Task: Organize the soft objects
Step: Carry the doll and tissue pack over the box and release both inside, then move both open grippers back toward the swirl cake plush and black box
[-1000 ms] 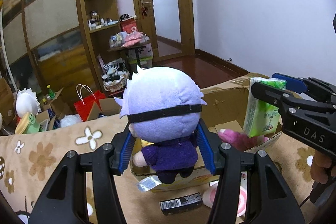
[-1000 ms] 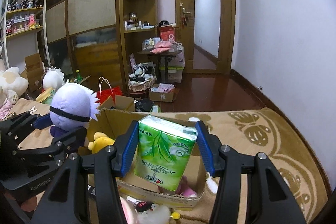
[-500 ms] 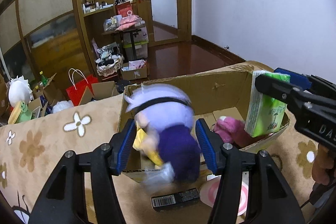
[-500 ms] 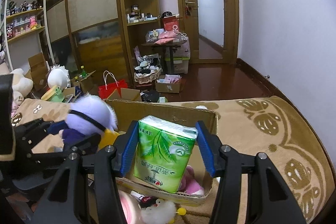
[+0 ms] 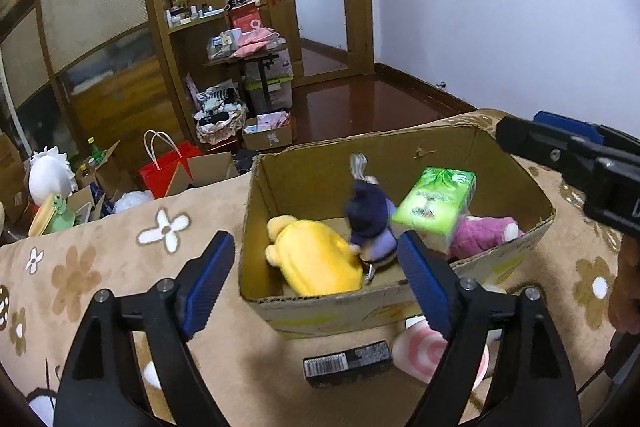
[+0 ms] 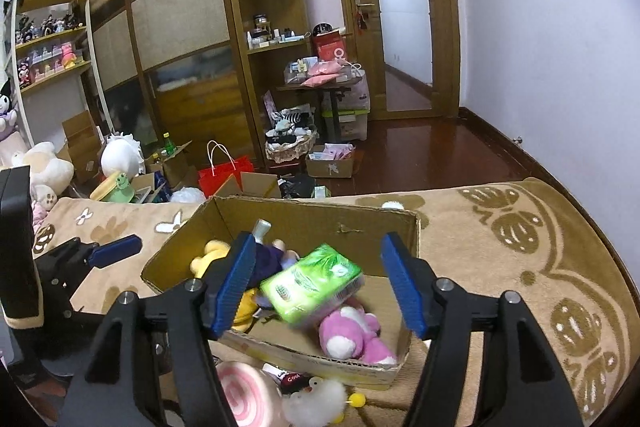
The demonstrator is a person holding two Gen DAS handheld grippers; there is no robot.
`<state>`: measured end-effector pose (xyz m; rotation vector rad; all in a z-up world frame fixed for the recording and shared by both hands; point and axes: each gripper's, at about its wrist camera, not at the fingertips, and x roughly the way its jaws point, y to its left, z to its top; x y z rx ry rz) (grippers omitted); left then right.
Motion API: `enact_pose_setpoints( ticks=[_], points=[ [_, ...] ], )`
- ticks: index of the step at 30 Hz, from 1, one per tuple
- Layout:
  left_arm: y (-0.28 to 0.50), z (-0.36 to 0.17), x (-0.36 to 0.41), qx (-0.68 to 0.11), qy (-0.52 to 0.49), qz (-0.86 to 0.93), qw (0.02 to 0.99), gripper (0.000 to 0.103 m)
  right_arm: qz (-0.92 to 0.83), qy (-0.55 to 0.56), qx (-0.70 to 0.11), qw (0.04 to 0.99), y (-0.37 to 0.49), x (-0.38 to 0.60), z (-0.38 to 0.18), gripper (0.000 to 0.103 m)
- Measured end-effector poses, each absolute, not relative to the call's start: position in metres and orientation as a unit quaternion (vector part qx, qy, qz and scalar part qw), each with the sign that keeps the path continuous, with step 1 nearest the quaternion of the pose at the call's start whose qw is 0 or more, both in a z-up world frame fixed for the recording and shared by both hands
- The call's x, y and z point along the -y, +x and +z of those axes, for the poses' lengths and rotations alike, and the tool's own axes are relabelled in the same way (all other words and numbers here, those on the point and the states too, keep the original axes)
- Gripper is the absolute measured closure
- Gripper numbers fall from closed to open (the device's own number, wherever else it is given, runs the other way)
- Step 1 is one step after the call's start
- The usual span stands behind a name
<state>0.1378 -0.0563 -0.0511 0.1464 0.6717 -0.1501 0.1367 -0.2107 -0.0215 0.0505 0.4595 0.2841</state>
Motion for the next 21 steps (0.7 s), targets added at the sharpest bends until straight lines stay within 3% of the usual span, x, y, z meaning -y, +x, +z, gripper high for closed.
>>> enact_pose_setpoints(
  ticks=[3, 5, 9, 21],
  points=[
    [0.136, -0.051, 0.052, -0.336, 0.063, -0.07, 0.937, 0.018, 0.14, 0.03, -0.226, 0.963, 0.134, 0.214, -0.018, 0.017],
    [0.133, -0.051, 0.048, -0.341, 0.056, -0.066, 0.936, 0.015, 0.139, 0.033, -0.223, 0.964, 0.13, 0.216, -0.016, 0.015],
    [0.123, -0.048, 0.043, -0.337, 0.052, -0.054, 0.939, 0.01, 0.138, 0.035, -0.223, 0.965, 0.123, 0.218, -0.012, 0.0],
    [0.083, -0.028, 0.038, -0.324, 0.059, -0.038, 0.943, 0.009, 0.124, 0.051, -0.226, 0.965, 0.094, 0.226, -0.005, 0.0]
  ],
)
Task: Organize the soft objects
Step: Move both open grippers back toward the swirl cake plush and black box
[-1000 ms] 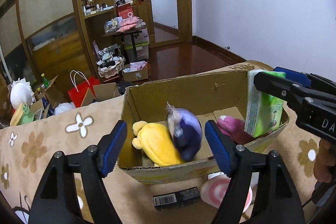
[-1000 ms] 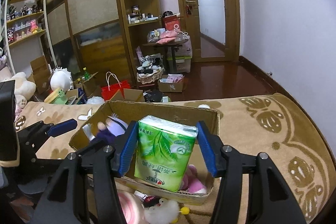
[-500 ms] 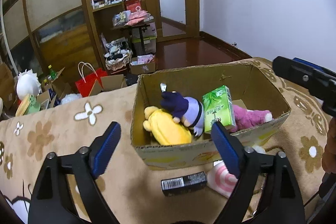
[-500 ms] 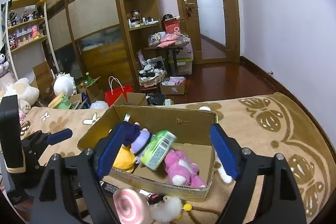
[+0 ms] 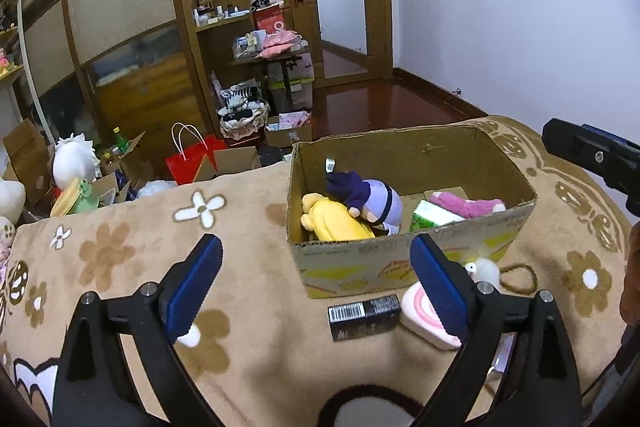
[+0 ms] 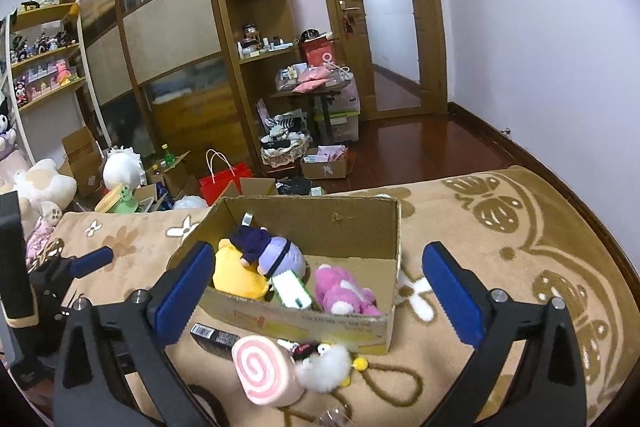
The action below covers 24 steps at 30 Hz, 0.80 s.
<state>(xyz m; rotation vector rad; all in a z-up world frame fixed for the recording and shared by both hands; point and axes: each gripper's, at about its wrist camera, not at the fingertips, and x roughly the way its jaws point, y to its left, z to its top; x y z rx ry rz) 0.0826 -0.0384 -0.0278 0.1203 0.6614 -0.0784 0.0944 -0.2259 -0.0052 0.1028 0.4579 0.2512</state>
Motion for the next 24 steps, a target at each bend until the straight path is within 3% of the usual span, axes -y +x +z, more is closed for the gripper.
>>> enact_pose_setpoints(
  ticks=[24],
  points=[
    [0.059, -0.026, 0.011, -0.385, 0.011, -0.026, 0.922, 0.008, 0.076, 0.075, -0.322, 0.941, 0.049, 0.238, -0.031, 0.0]
  ],
)
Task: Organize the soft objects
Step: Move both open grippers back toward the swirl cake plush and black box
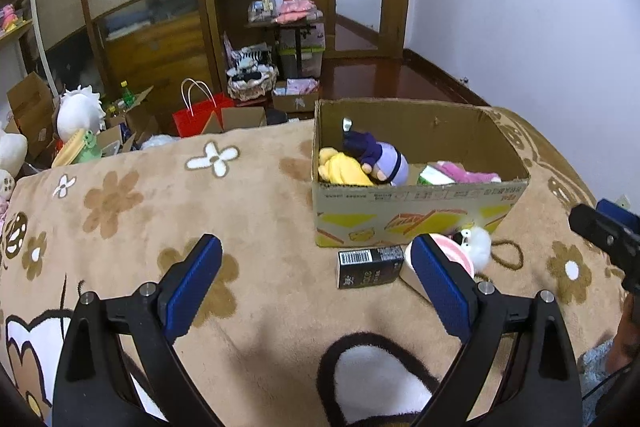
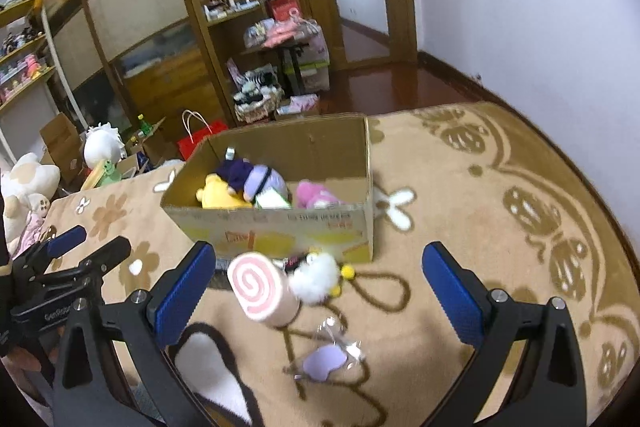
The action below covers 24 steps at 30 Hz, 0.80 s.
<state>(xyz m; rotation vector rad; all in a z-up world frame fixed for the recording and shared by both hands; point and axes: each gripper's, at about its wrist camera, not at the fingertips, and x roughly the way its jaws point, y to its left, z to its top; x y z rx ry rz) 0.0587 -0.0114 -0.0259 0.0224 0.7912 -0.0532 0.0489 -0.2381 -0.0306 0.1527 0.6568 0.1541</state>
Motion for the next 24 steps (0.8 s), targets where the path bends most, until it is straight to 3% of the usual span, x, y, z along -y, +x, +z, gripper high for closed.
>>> enact_pose_setpoints(
  ticks=[24],
  points=[
    [0.101, -0.071, 0.026, -0.458, 0.0, -0.051, 0.888, 0.008, 0.041, 0.112, -0.434, 0.893, 0.081, 0.247, -0.091, 0.0]
  ],
)
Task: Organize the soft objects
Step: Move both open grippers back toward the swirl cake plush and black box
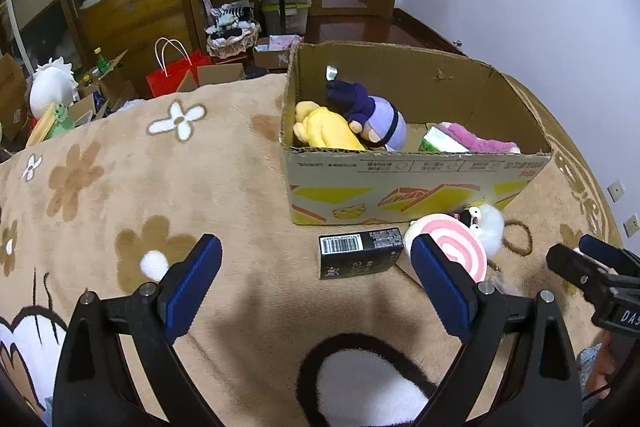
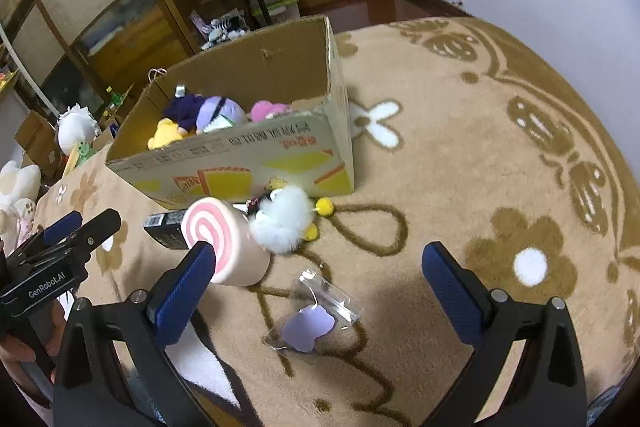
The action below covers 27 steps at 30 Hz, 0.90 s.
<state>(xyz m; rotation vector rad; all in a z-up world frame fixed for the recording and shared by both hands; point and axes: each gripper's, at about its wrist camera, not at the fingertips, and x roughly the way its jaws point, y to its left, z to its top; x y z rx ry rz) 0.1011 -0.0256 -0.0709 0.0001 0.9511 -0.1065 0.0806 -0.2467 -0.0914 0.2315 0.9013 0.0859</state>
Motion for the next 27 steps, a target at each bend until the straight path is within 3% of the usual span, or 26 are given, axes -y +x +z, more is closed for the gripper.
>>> enact_pose_setpoints(
  ticks=[27],
  points=[
    [0.13, -0.116, 0.049, -0.502, -0.004, -0.061, 0.862, 0.008, 0.019, 0.098, -0.547, 0.831, 0.105, 0.238, -0.154, 0.0]
  ],
)
